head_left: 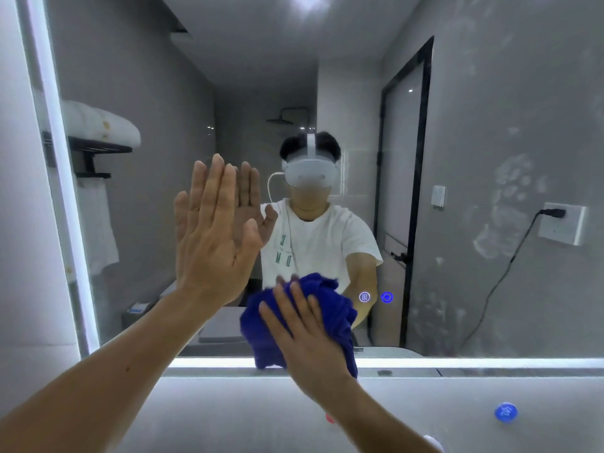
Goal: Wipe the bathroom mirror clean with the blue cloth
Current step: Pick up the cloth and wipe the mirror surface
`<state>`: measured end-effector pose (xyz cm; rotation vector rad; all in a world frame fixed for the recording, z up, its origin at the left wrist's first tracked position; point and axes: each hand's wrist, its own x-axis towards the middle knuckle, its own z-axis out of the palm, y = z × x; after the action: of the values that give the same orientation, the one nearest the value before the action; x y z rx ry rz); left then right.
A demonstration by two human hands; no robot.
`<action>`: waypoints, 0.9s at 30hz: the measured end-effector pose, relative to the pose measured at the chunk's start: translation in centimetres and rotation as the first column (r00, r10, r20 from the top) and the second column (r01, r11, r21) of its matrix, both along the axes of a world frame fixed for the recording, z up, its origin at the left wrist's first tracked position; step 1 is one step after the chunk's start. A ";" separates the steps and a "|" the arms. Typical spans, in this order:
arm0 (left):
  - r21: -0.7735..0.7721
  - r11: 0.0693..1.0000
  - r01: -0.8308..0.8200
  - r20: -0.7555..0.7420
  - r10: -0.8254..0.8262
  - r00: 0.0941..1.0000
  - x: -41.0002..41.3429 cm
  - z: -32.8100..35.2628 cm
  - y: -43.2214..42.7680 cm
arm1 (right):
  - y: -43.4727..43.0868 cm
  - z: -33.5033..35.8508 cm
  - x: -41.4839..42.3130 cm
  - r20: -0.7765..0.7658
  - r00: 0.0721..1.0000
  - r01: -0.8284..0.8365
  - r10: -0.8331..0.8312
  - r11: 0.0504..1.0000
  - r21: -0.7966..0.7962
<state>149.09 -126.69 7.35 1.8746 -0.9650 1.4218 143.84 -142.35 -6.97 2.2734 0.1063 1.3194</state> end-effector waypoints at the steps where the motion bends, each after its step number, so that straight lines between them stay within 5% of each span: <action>1: -0.019 1.000 0.003 0.007 -0.003 1.000 0.0 0.2 0.2 | 0.2 2.4 0.3 0.080 0.997 0.001 -0.007 0.997 0.075; 8: -0.033 0.999 -0.038 0.021 0.039 0.999 0.0 0.0 1.2 | 2.0 14.8 2.9 0.349 0.937 -0.121 -0.010 0.928 0.351; 19: -0.021 1.000 -0.007 0.023 0.008 1.000 -0.6 -1.0 0.9 | 1.0 -6.0 1.3 -0.035 0.999 0.042 -0.035 0.975 0.217; 27: 0.016 0.997 -0.071 -0.022 0.071 0.997 0.6 -2.2 0.5 | 1.4 7.8 2.1 0.245 0.969 -0.111 0.030 0.939 0.326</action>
<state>149.65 -126.20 5.16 1.9494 -0.9086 1.4352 145.95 -140.99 0.81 2.3811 -0.1330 1.7520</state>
